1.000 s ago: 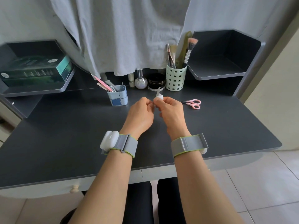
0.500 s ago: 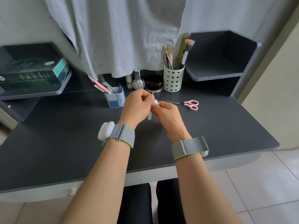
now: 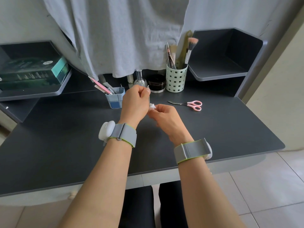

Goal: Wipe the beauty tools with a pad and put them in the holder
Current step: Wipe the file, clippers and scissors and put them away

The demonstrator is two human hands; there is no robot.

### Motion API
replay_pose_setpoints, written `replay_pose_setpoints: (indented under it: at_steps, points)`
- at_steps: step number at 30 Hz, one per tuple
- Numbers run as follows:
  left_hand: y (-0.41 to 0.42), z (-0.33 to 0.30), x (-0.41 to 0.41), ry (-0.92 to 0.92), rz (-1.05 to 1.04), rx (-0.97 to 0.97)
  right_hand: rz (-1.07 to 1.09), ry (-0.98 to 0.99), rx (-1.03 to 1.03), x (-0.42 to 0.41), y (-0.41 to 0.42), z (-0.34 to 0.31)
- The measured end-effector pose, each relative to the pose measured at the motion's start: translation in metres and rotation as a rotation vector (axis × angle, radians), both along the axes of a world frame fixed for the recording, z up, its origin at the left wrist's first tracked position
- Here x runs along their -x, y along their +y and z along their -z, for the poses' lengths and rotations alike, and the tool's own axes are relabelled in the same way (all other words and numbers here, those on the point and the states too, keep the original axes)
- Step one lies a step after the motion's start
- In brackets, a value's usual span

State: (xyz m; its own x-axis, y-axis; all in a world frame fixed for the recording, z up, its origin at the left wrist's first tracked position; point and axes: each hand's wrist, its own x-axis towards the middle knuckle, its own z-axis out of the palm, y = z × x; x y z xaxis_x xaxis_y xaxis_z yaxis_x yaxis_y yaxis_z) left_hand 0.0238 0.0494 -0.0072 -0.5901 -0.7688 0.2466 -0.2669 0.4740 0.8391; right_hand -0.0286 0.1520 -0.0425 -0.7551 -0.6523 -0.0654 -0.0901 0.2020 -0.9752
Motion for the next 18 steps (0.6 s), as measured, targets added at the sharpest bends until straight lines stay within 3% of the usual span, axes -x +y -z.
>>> replay_pose_setpoints:
  at_steps: [12, 18]
  points:
    - [-0.013, -0.004, -0.005, 0.045, -0.067, 0.026, 0.049, 0.153, -0.093, 0.000, -0.004, -0.003]
    - [-0.030, -0.012, -0.009, 0.046, -0.091, 0.143, 0.084, 0.238, -0.143, 0.001, -0.019, -0.016]
